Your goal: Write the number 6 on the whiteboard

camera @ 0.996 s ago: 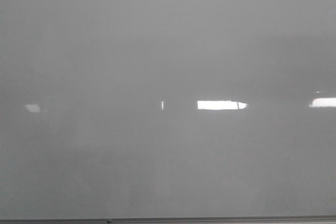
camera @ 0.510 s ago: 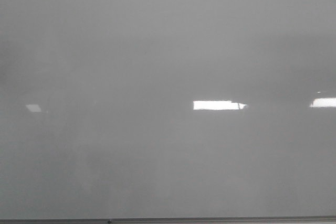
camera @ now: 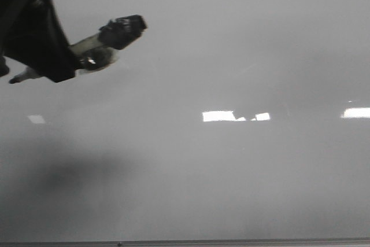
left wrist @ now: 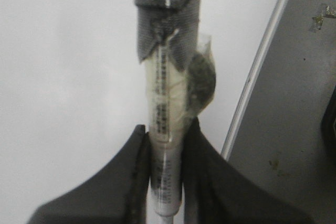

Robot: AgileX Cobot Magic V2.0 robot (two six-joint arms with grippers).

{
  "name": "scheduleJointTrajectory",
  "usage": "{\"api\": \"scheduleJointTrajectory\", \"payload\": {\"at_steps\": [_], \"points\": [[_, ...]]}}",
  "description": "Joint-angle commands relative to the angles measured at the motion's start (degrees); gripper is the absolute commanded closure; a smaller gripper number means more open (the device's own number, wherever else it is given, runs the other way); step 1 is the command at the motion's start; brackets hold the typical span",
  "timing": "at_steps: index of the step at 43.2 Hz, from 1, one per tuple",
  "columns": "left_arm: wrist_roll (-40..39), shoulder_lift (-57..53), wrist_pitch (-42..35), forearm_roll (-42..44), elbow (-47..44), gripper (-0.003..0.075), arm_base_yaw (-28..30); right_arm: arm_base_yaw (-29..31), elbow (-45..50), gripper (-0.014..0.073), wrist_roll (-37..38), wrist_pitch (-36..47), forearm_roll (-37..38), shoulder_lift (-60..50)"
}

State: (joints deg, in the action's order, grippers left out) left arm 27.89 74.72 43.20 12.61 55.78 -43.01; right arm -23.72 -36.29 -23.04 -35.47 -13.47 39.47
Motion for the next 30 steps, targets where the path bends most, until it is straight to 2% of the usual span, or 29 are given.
{"api": "scheduleJointTrajectory", "payload": {"at_steps": [1, 8, 13, 22, 30], "points": [[0.54, -1.86, -4.44, 3.62, 2.33, 0.0741, -5.87, -5.81, -4.65, 0.0044, -4.24, 2.49, -1.73, 3.4], [0.54, -1.86, -6.94, 4.01, 2.33, 0.0741, -12.59, -15.45, -8.74, 0.0044, -4.78, 3.7, -1.73, 9.57], [0.54, -1.86, -8.83, 4.01, 2.33, 0.0741, -15.91, -19.67, -11.17, 0.0044, -5.19, 5.39, -1.73, 13.98], [0.54, -1.86, -9.19, 3.52, 2.33, 0.0741, -17.34, -23.32, -13.48, 0.0044, -5.42, 8.1, -1.73, 19.46], [0.54, -1.86, -10.3, 2.61, 2.33, 0.0741, -17.34, -23.89, -14.37, 0.0071, -6.19, 8.57, -1.73, 21.81]]}}
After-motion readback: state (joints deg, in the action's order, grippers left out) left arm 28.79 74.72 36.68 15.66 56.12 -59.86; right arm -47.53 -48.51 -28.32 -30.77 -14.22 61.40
